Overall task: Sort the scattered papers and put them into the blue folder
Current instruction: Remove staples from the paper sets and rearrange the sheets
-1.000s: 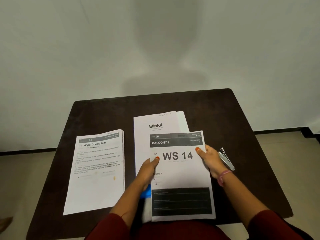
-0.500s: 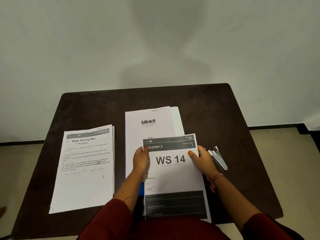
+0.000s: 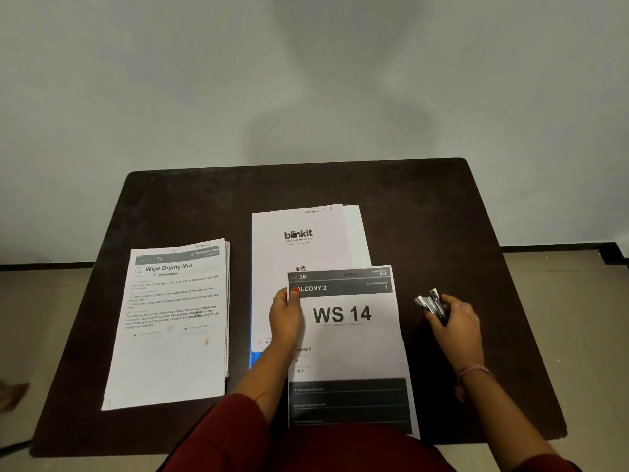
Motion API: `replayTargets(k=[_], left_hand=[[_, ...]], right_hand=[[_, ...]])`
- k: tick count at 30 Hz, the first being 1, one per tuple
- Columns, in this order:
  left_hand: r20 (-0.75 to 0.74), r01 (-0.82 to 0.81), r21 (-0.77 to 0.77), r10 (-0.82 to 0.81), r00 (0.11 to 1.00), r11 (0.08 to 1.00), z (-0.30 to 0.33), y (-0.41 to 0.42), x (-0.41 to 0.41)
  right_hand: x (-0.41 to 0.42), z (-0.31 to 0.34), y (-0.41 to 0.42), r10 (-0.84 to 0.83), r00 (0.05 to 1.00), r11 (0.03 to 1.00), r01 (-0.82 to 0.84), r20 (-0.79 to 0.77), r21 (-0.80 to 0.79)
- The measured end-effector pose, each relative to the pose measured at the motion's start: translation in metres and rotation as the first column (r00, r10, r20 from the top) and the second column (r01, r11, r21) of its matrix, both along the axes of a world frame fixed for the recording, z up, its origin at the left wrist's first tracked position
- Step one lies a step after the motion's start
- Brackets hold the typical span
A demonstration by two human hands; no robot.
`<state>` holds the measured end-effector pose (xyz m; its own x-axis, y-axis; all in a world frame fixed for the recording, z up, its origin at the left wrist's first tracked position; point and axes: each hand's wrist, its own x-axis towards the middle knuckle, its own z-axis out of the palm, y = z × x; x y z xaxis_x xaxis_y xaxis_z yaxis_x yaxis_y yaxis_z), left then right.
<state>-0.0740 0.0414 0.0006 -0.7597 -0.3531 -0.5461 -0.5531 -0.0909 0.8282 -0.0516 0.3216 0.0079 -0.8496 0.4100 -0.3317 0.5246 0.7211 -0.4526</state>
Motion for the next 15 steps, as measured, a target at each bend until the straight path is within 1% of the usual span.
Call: replayTargets(k=[3, 5, 7, 8, 10, 11, 13, 15], left_hand=[[-0.024, -0.037, 0.060, 0.038, 0.999, 0.998, -0.002, -0.001, 0.002], [-0.043, -0.060, 0.116, 0.065, 0.997, 0.991, 0.000, -0.001, 0.003], [-0.059, -0.082, 0.169, 0.093, 0.994, 0.982, 0.001, -0.001, 0.003], [-0.063, -0.096, 0.195, 0.110, 0.992, 0.976, 0.002, -0.001, 0.003], [-0.064, -0.118, 0.226, 0.135, 0.989, 0.967, 0.003, -0.002, 0.004], [-0.061, -0.121, 0.229, 0.138, 0.989, 0.966, 0.003, -0.002, 0.005], [-0.062, -0.116, 0.237, 0.134, 0.989, 0.964, 0.003, -0.003, 0.006], [-0.053, -0.109, 0.233, 0.125, 0.991, 0.966, 0.003, -0.003, 0.008]], right_hand=[[-0.004, 0.001, -0.001, -0.026, 0.999, 0.999, 0.025, -0.021, -0.045], [-0.013, 0.008, -0.005, -0.089, 0.994, 0.985, 0.079, -0.057, -0.156], [-0.026, 0.022, -0.013, -0.080, 0.991, 0.962, 0.049, -0.107, -0.267], [-0.034, 0.030, -0.020, -0.042, 0.990, 0.948, -0.003, -0.136, -0.318], [-0.050, 0.047, -0.035, 0.112, 0.974, 0.907, -0.182, -0.199, -0.379], [-0.059, 0.054, -0.044, 0.226, 0.949, 0.881, -0.294, -0.218, -0.370], [-0.077, 0.063, -0.062, 0.487, 0.848, 0.795, -0.530, -0.211, -0.294], [-0.094, 0.065, -0.083, 0.695, 0.700, 0.666, -0.713, -0.164, -0.220]])
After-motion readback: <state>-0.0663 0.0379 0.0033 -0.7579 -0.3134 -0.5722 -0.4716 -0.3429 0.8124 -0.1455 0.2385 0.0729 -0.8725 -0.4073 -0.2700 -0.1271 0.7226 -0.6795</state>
